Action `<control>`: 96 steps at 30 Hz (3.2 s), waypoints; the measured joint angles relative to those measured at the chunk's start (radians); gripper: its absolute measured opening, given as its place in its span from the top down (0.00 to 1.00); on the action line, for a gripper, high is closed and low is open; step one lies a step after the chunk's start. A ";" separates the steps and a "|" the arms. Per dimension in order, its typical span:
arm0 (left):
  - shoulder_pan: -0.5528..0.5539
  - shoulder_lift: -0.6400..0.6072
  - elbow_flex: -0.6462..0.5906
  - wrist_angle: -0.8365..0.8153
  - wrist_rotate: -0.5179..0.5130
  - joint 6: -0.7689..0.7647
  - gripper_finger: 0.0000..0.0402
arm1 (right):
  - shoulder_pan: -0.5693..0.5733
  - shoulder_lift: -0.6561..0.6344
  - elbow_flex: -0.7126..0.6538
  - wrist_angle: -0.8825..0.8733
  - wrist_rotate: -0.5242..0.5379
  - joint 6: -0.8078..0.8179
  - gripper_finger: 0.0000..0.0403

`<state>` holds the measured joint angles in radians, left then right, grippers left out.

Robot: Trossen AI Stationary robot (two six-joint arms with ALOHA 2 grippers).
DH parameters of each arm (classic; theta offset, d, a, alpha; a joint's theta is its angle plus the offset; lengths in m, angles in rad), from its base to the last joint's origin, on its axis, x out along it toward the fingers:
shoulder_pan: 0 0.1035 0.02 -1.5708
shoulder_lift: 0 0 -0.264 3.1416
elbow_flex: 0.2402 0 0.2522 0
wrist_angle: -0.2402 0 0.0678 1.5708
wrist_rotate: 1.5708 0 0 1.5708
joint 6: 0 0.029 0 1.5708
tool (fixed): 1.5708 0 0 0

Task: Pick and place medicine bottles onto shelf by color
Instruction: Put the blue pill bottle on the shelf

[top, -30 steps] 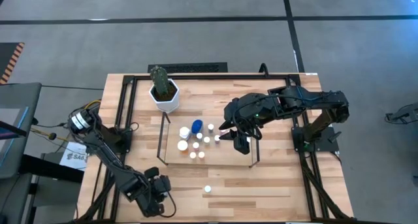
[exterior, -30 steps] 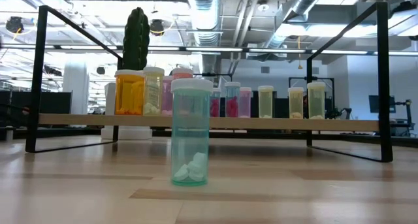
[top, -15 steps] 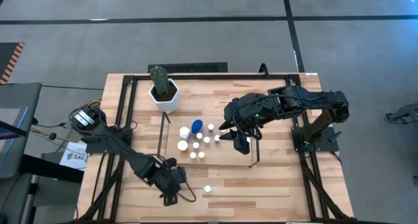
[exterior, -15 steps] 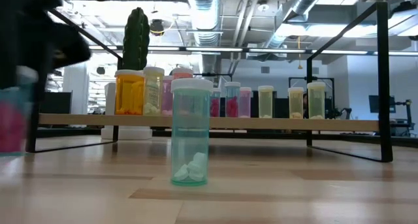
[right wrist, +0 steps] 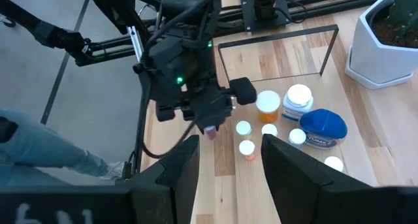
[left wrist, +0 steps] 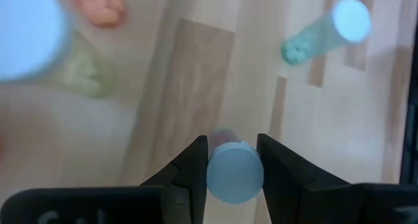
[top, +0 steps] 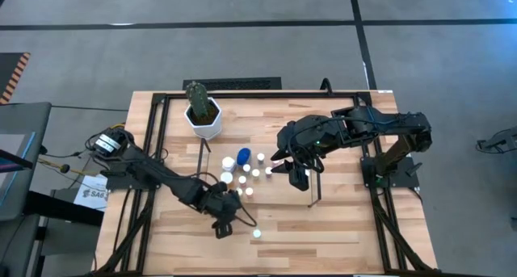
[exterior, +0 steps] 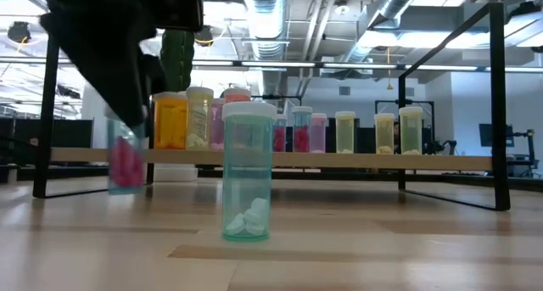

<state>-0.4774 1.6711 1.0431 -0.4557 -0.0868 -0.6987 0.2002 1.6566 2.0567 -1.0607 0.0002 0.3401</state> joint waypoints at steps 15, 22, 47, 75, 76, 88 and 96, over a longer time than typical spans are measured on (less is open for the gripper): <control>0.019 0.057 0.012 -0.001 0.025 0.008 0.77 | 0.000 0.000 0.001 0.006 0.000 0.000 0.54; 0.019 0.065 0.015 -0.003 0.027 -0.004 0.76 | 0.000 0.000 0.001 0.007 0.000 0.000 0.54; 0.004 0.071 0.189 -0.192 0.030 -0.054 0.57 | 0.000 0.000 0.000 0.007 0.000 0.000 0.54; -0.206 -0.569 0.329 -0.705 -0.311 -0.497 0.57 | 0.000 0.000 0.000 0.007 0.000 0.000 0.54; -0.213 -0.577 0.329 -0.730 -0.318 -0.530 0.57 | 0.000 0.000 0.000 0.007 0.000 0.000 0.54; -0.276 -0.591 0.328 -0.921 -0.268 -0.735 0.57 | -0.006 0.000 -0.001 0.233 0.026 0.001 0.54; -0.277 -0.590 0.328 -0.926 -0.250 -0.746 0.57 | 0.035 0.029 0.001 0.272 0.026 0.010 0.54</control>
<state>-0.7540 1.0809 1.3716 -1.3813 -0.3364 -1.4448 0.2349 1.6861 2.0577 -0.7882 0.0260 0.3504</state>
